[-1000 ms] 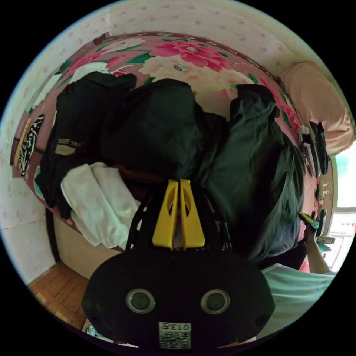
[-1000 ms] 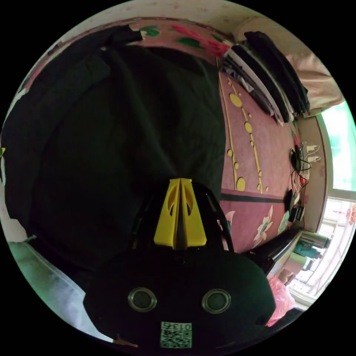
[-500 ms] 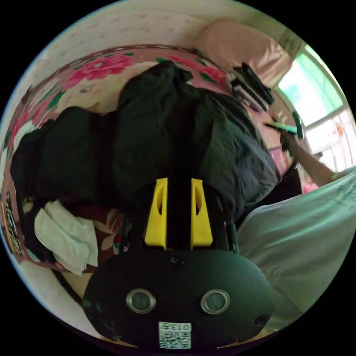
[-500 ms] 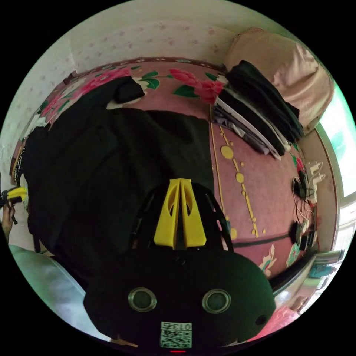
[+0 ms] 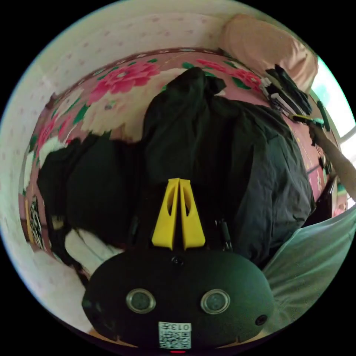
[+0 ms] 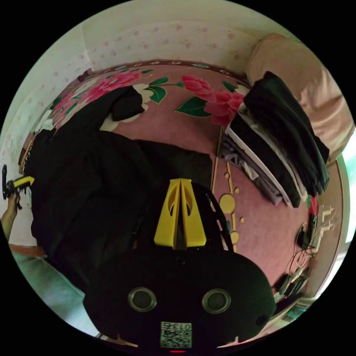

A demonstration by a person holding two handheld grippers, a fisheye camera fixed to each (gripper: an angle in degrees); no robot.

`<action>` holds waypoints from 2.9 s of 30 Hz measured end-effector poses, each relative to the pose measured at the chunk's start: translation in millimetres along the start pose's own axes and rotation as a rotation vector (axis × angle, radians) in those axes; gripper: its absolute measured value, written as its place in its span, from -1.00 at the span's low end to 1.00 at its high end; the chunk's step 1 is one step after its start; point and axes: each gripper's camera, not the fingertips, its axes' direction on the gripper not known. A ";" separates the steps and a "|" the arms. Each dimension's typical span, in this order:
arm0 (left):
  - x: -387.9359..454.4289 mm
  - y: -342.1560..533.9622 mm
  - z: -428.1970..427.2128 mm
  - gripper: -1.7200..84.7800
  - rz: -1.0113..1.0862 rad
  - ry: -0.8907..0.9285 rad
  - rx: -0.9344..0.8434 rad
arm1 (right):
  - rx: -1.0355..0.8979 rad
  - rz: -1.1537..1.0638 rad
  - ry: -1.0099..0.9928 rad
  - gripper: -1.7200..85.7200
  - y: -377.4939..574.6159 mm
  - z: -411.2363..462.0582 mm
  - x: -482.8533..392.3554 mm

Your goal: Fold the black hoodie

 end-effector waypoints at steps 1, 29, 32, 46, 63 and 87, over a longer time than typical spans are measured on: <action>5.5 -14.0 2.5 -0.97 0.038 -0.017 0.003 | 0.007 -0.014 -0.005 -0.96 -5.0 3.1 -1.6; 20.8 -167.3 98.9 -0.97 0.236 -0.070 -0.088 | -0.133 -0.168 0.033 -0.96 -64.5 138.1 -10.6; 5.0 -173.9 88.4 -0.97 0.088 0.021 -0.087 | -0.171 0.083 0.064 -0.96 -68.8 131.9 24.4; 35.8 67.0 6.0 -0.95 0.163 0.257 -0.122 | -0.183 -0.107 -0.138 -0.96 188.1 -29.9 -100.1; 18.4 184.3 51.5 -0.81 0.157 0.295 -0.202 | -0.142 -0.138 -0.353 -0.93 210.2 -54.7 -97.3; -34.0 224.5 168.2 -0.81 0.605 0.532 -0.460 | -0.420 -0.736 -0.700 -0.84 128.7 -17.3 -301.2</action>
